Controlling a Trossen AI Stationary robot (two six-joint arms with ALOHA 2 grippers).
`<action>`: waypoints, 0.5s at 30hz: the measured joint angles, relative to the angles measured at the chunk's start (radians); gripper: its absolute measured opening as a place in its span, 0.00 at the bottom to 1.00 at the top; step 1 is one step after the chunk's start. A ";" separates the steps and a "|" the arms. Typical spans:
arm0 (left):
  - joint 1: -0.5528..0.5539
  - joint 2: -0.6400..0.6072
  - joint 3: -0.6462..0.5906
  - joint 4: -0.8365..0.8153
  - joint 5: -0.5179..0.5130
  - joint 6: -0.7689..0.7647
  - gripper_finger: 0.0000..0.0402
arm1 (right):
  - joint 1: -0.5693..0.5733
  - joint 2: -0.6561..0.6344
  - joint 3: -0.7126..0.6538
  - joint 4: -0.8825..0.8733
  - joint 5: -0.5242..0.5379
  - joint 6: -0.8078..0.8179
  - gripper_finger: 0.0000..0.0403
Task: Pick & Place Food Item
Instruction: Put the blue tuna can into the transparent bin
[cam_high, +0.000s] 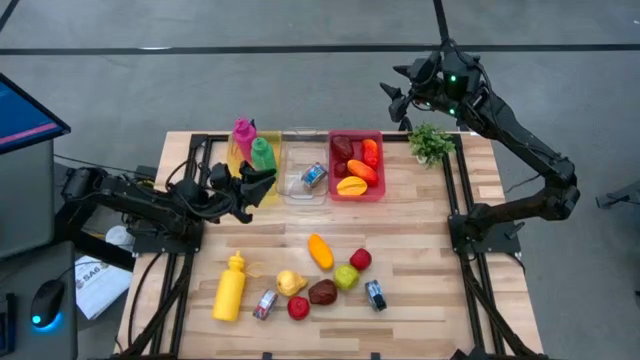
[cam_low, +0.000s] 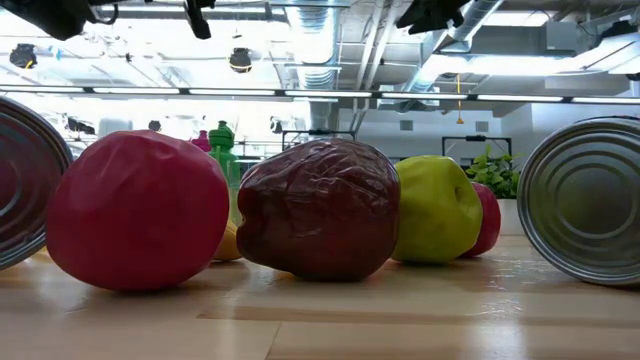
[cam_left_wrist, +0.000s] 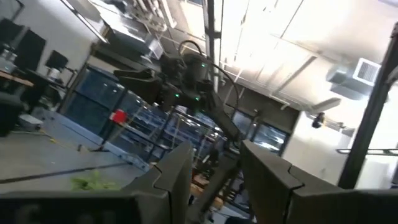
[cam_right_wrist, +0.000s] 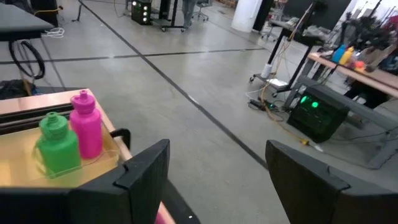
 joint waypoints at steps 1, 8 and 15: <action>-0.006 0.000 0.000 0.000 0.000 -0.001 0.31 | 0.007 -0.001 0.000 -0.007 -0.001 0.002 0.65; -0.023 0.000 0.000 -0.117 0.000 -0.002 0.28 | 0.091 -0.007 0.000 -0.053 -0.081 0.080 0.65; -0.023 0.000 0.000 -0.237 0.000 -0.002 0.27 | 0.234 -0.007 0.000 -0.054 -0.106 0.253 0.65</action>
